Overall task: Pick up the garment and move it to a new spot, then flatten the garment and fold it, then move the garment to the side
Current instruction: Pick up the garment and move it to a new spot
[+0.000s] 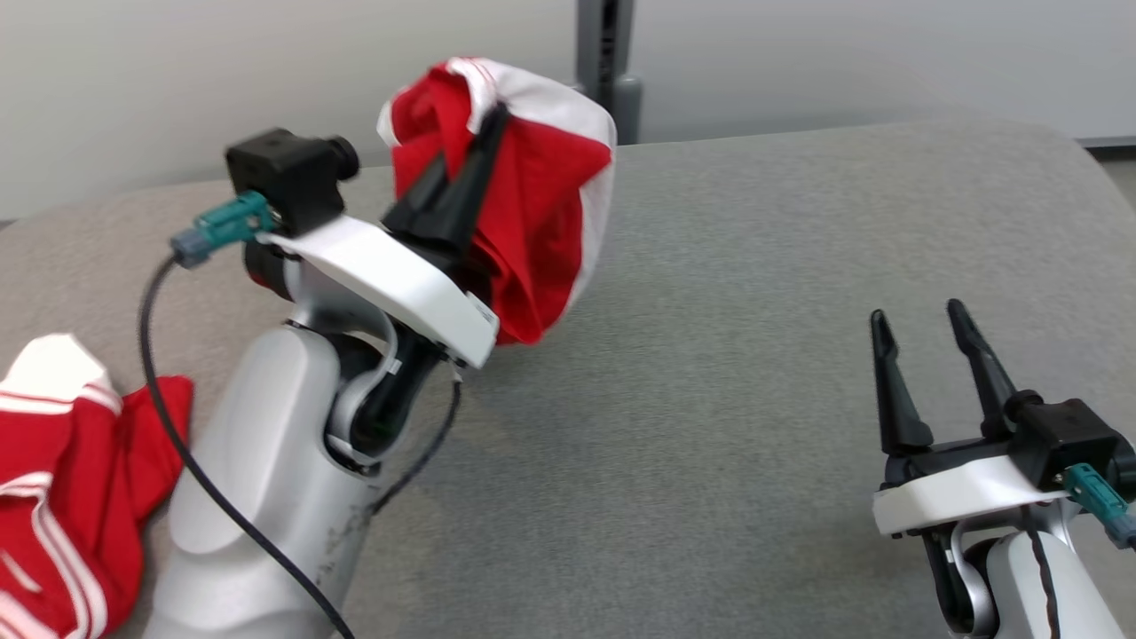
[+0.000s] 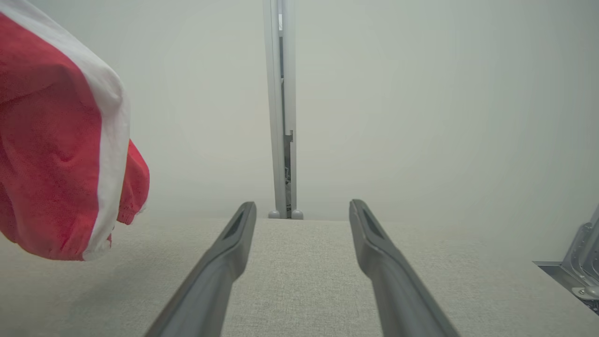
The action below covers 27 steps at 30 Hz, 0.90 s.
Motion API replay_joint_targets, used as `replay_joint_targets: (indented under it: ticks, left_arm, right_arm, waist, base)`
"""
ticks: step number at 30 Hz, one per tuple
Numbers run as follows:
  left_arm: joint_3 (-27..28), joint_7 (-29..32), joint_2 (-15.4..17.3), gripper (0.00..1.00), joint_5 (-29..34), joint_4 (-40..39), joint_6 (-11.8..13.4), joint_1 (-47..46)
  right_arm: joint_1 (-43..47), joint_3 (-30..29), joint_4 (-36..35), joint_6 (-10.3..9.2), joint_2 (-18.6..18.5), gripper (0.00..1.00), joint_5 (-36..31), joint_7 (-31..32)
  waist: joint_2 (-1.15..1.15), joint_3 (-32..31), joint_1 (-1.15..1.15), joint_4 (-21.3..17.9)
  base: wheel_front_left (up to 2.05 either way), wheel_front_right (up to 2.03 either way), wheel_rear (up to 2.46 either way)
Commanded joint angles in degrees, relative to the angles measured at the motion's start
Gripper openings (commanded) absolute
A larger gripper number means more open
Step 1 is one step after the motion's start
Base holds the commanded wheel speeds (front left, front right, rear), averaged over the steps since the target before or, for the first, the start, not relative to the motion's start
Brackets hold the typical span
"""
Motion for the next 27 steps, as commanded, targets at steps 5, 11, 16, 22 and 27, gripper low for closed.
replay_joint_targets:
  ticks: [5,11,16,22,27]
  left_arm:
    - [-5.5,-2.54,-1.18,0.0,-2.69,0.59,1.02,1.34]
    - [-11.61,-6.08,-1.34,0.0,-8.02,0.71,3.81,-0.49]
    - [-15.15,-9.26,-1.32,0.0,-9.87,5.85,5.71,-1.96]
    - [-14.4,-11.76,-0.85,0.0,-9.64,17.21,6.44,-3.33]
    - [-14.84,-16.6,2.69,0.0,-5.45,29.03,6.74,-5.35]
  right_arm:
    - [-0.18,-2.81,-0.43,0.01,-0.2,1.0,-0.61,-0.27]
    - [-0.56,-3.36,-0.66,0.01,0.05,1.0,-0.49,-0.27]
    - [-1.01,-3.5,-0.72,0.01,0.16,1.0,-0.25,-0.27]
    - [-2.11,-3.32,-0.68,0.01,0.21,1.0,-0.12,-0.27]
    - [-2.94,-2.8,-0.51,0.01,0.25,1.0,-0.09,-0.27]
  waist:
    - [0.0,0.49,0.0,-6.56]
    - [0.0,2.14,0.0,-9.92]
    - [0.0,3.76,0.0,-10.95]
    - [0.0,5.47,0.0,-11.07]
    - [0.0,6.84,0.0,-10.53]
  base:
    - [0.0,0.0,0.0]
    - [0.0,0.0,0.0]
    - [0.0,0.0,0.0]
    - [0.0,0.0,0.0]
    - [0.0,0.0,0.0]
